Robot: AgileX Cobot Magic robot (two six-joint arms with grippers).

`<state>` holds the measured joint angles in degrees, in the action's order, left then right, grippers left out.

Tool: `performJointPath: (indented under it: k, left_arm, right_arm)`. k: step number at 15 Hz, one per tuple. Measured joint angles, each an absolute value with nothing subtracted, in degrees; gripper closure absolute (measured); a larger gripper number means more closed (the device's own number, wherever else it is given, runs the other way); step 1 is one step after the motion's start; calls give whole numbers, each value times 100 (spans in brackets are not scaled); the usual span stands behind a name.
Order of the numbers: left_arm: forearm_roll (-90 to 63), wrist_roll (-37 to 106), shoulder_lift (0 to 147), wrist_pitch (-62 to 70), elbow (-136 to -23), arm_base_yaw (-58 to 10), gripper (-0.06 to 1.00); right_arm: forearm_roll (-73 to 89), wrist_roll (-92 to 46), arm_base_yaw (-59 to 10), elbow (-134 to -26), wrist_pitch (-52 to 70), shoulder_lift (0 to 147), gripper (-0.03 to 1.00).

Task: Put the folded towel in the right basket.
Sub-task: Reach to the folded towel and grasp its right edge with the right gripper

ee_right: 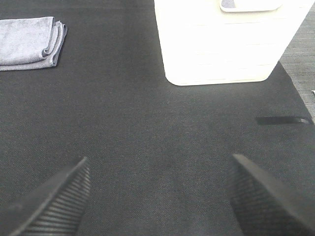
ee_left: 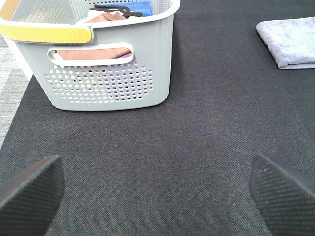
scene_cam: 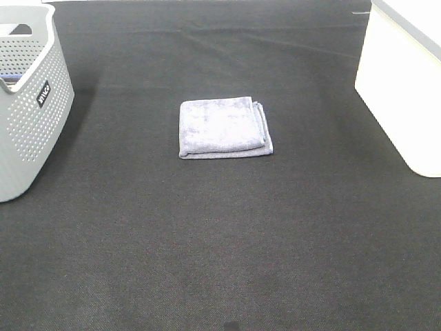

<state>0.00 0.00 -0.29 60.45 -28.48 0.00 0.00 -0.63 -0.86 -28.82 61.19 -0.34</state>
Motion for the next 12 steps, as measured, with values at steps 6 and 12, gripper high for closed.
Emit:
performJointPath:
  k: [6, 12]
  left_arm:
    - [0, 0, -29, 6045, -2848, 0, -3]
    - [0, 0, -29, 6045, -2848, 0, -3]
  right_arm:
    - [103, -69, -86, -3168, 5546, 837, 24]
    - [808, -361, -86, -4693, 5059, 3673, 24]
